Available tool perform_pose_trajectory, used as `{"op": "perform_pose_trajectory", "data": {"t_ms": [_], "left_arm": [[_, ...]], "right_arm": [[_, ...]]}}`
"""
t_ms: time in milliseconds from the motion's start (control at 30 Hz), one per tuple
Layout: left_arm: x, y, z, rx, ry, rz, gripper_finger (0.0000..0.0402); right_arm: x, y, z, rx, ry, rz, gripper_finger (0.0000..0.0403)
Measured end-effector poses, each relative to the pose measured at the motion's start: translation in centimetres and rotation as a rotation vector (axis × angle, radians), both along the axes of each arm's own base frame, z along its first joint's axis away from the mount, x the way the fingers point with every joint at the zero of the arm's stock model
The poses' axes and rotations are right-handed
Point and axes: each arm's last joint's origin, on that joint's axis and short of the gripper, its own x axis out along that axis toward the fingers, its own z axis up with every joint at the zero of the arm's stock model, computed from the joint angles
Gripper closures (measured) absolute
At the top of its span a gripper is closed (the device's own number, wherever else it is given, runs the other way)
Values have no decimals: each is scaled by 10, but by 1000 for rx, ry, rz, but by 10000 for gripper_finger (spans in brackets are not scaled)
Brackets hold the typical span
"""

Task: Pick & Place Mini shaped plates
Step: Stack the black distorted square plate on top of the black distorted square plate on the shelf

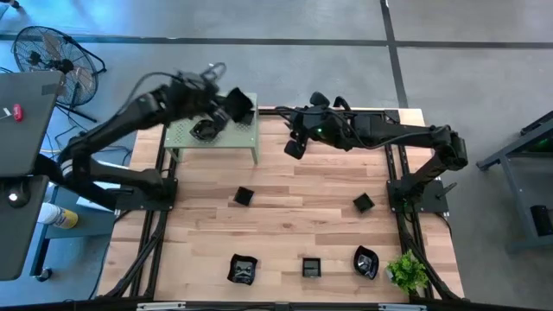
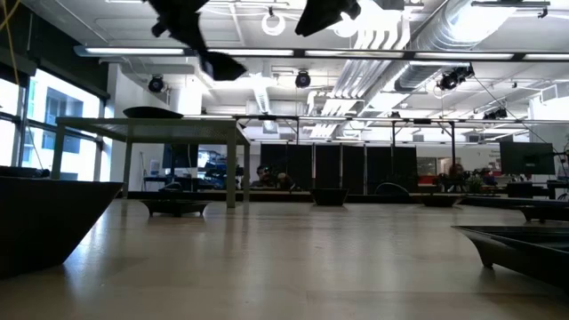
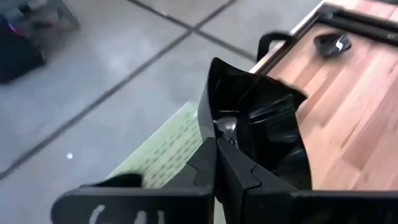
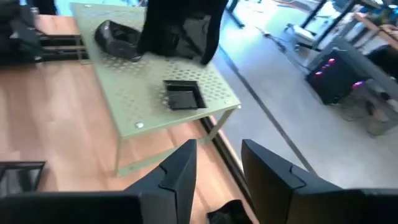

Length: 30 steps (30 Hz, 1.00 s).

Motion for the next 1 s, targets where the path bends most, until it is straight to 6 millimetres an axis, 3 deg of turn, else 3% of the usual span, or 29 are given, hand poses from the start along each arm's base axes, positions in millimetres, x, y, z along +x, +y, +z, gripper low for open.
{"op": "perform_pose_trajectory", "data": {"t_ms": [267,467,667,1000], "left_arm": [[-62,46,-6,-175,-14,152,401],[-90,64,-12,-205,-3,241,401],[-90,69,-20,-234,53,180,401],[-82,90,-42,-286,123,220,402]], "right_arm": [[1,1,0,25,-3,42,279],[1,2,0,38,-4,63,279],[1,2,0,30,4,83,279],[1,2,0,25,5,87,279]]}}
